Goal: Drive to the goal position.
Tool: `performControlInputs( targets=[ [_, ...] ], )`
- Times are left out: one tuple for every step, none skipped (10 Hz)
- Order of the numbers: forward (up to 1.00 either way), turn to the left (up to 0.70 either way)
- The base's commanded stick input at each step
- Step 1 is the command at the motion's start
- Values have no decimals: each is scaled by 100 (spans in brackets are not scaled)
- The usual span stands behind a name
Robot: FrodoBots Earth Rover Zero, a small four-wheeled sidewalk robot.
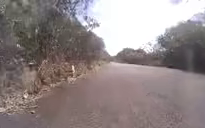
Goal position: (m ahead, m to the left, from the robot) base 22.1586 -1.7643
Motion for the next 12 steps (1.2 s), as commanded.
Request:
performControlInputs(
  targets=[
    [50, 0],
    [50, 0],
    [50, 0],
    [50, 0],
    [50, 0],
    [50, 0],
    [50, 0],
    [50, 0],
    [50, 0],
    [50, 0],
    [50, 0],
    [50, 0]
  ],
)
